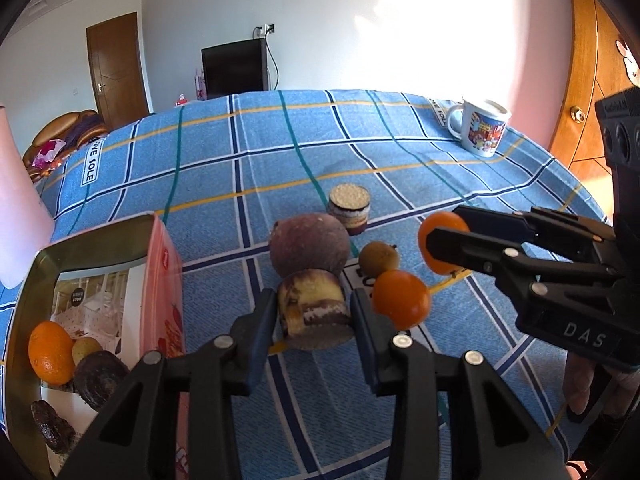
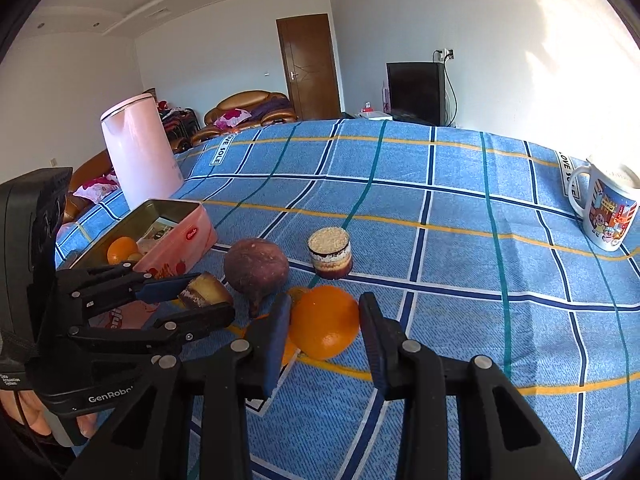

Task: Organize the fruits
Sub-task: 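Grasp the round cake slice with the left tool while the right tool grasps a small orange, then lift and carry the cake slice and small orange toward the tin box, then lower both tools over the tin box and open them to drop the items, then grasp the dark purple fruit with the left tool while the right tool grasps a small orange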

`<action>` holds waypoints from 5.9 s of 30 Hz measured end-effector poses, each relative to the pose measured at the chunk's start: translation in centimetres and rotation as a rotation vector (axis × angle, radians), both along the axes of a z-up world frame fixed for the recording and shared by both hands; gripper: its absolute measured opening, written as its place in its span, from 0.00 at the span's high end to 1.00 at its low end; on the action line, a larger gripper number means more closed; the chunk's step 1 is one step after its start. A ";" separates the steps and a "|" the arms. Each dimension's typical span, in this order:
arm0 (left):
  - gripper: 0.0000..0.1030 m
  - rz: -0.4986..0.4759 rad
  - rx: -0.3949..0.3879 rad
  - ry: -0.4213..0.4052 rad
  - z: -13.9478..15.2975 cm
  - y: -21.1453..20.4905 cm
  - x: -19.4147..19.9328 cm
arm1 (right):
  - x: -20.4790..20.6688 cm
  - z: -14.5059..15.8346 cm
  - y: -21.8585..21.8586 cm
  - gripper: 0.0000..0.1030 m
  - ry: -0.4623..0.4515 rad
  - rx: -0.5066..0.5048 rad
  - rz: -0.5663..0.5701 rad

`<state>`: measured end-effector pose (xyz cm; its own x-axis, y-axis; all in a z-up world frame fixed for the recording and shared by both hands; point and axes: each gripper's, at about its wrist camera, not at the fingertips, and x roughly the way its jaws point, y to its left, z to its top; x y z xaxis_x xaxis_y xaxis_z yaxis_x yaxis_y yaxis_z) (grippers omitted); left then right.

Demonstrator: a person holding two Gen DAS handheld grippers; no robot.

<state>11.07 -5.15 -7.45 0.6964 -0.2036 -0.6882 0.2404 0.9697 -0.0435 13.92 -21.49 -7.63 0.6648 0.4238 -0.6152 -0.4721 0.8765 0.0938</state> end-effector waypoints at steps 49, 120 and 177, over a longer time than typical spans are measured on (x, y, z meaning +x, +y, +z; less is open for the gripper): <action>0.67 0.038 -0.016 -0.252 2.5 0.7 -3.8 | -3.7 2.1 -0.6 0.64 -0.217 0.052 0.014; 0.67 0.363 -0.082 -0.301 3.3 15.1 -7.1 | -5.0 3.5 16.4 0.64 -0.238 -0.003 0.357; 0.16 0.146 -0.015 -0.173 3.4 2.6 -1.9 | 0.3 -0.6 2.5 0.65 0.045 -0.120 0.012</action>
<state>9.19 -2.54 -4.08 0.8269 -0.1009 -0.5533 0.1022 0.9944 -0.0285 14.21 -19.00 -8.25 0.6308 0.3534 -0.6908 -0.4803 0.8771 0.0101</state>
